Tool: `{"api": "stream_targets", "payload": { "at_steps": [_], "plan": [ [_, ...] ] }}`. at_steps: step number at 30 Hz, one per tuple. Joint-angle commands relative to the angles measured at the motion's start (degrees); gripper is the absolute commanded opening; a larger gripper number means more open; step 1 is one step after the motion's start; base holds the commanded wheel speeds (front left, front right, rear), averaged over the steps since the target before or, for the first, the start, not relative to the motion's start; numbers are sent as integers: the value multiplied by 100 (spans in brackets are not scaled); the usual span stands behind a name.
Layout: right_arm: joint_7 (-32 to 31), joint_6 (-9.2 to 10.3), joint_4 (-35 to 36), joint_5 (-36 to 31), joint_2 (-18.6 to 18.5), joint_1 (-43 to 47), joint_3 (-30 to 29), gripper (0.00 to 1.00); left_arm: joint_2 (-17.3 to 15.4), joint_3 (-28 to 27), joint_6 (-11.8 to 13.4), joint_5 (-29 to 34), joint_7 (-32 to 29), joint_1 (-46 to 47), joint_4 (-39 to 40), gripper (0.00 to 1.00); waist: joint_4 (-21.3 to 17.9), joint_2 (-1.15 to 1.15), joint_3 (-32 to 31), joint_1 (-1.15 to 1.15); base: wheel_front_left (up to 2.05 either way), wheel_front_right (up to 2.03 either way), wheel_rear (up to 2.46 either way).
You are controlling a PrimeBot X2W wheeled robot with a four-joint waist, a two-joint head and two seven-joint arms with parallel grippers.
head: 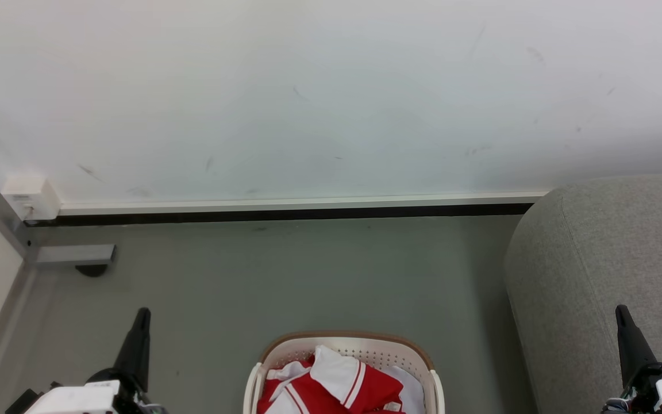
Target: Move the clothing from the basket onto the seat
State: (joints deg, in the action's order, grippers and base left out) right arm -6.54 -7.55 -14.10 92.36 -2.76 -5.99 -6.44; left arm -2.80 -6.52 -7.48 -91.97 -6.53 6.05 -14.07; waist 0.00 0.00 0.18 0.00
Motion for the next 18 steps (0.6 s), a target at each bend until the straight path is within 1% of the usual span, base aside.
{"api": "stream_targets", "payload": {
  "at_steps": [1, 18],
  "plan": [
    [-10, 18, 24, -1, -37, -76, -19, 0, -17, -10, -13, -85, -12, 55, 15, 0, 0, 0, 0, 0, 0, 0, 0],
    [-10, 18, 24, -2, -37, -76, -19, 0, -17, -10, -13, -85, -12, 55, 15, 0, 0, 0, 0, 0, 0, 0, 0]
  ]
}}
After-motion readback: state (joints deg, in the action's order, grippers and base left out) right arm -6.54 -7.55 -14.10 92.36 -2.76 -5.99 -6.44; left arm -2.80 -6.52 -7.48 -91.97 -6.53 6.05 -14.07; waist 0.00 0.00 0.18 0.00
